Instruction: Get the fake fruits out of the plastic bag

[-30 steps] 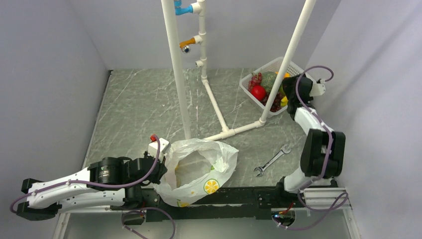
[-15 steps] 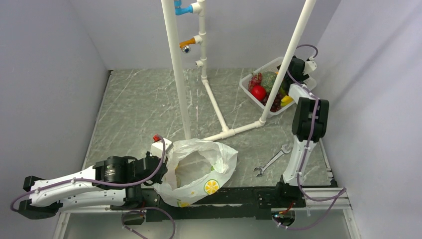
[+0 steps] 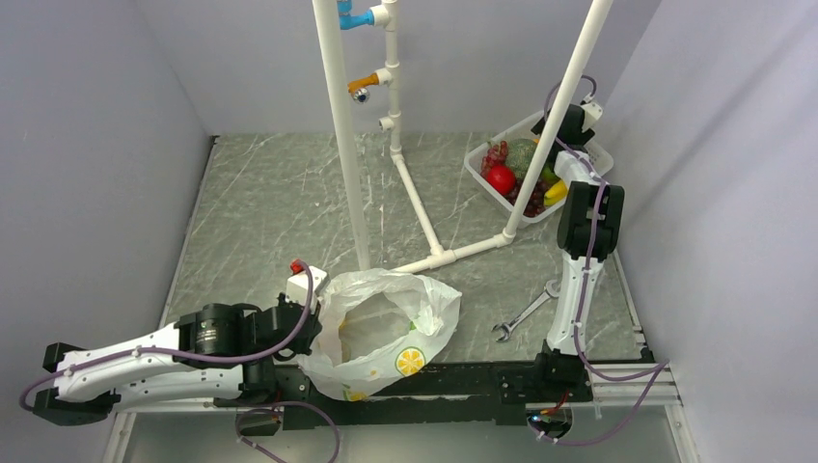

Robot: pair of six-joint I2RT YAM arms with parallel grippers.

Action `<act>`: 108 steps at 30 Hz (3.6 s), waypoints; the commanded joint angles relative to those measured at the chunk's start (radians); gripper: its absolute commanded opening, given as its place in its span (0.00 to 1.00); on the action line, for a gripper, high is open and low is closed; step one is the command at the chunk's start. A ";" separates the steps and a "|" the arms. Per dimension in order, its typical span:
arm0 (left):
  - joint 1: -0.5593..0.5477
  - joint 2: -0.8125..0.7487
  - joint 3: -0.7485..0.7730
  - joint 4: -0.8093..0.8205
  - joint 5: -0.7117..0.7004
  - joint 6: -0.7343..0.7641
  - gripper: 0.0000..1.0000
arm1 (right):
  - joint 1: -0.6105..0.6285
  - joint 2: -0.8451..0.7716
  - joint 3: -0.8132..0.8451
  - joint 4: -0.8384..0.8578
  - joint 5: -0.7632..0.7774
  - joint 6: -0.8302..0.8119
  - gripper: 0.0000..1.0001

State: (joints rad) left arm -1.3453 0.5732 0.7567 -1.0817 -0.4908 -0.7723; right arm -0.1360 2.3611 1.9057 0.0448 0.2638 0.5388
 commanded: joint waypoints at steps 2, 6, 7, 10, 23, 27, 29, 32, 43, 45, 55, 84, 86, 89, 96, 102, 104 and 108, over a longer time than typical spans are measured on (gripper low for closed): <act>-0.009 0.020 0.033 -0.001 -0.017 -0.010 0.00 | 0.018 0.043 0.082 -0.009 0.002 -0.110 0.47; -0.011 0.015 0.033 -0.003 -0.018 -0.016 0.00 | 0.031 0.076 0.139 -0.065 0.002 -0.134 0.64; -0.013 0.013 0.032 -0.003 -0.020 -0.017 0.00 | 0.033 0.075 0.145 -0.069 0.003 -0.140 0.68; -0.015 0.003 0.033 -0.006 -0.027 -0.022 0.00 | 0.042 0.078 0.167 -0.082 0.012 -0.163 0.81; -0.023 -0.012 0.032 -0.004 -0.026 -0.021 0.00 | 0.055 -0.016 0.234 -0.231 0.146 -0.186 0.99; -0.028 -0.024 0.030 0.000 -0.026 -0.018 0.00 | 0.061 -0.071 0.230 -0.284 0.166 -0.189 0.99; -0.029 -0.028 0.029 0.004 -0.025 -0.016 0.00 | 0.067 -0.126 0.193 -0.353 0.197 -0.141 0.99; -0.029 -0.025 0.030 0.003 -0.027 -0.017 0.00 | 0.088 -0.277 -0.003 -0.341 0.225 -0.044 0.99; -0.040 -0.035 0.029 0.006 -0.028 -0.016 0.00 | 0.113 -0.921 -0.843 -0.227 0.252 0.231 0.95; -0.040 -0.037 0.027 0.010 -0.025 -0.014 0.00 | 0.107 -1.032 -0.959 -0.218 0.287 0.262 0.94; -0.043 -0.023 0.030 0.007 -0.022 -0.012 0.00 | 0.184 -1.346 -1.212 -0.237 0.102 0.305 0.89; -0.046 -0.020 0.030 0.001 -0.030 -0.021 0.00 | 1.118 -1.398 -0.956 -0.195 -0.291 -0.246 0.90; -0.046 -0.023 0.029 0.002 -0.031 -0.021 0.00 | 1.150 -1.365 -0.925 -0.199 -0.356 -0.270 0.90; -0.046 -0.024 0.029 0.001 -0.032 -0.022 0.00 | 1.247 -1.308 -0.949 -0.164 -0.369 -0.272 0.89; -0.047 -0.008 0.029 0.000 -0.029 -0.022 0.00 | 1.497 -1.107 -1.054 -0.057 -0.148 -0.270 0.69; -0.047 0.013 0.033 -0.006 -0.030 -0.025 0.00 | 1.535 -0.936 -1.138 0.125 0.058 -0.278 0.50; -0.047 0.013 0.034 -0.009 -0.034 -0.028 0.00 | 1.535 -0.892 -1.191 0.249 0.113 -0.299 0.50; -0.047 0.007 0.033 -0.009 -0.034 -0.029 0.00 | 1.534 -0.803 -1.229 0.478 0.115 -0.373 0.51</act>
State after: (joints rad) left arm -1.3846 0.5816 0.7570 -1.0836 -0.4984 -0.7834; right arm 1.3979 1.4952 0.6891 0.2111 0.2924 0.2459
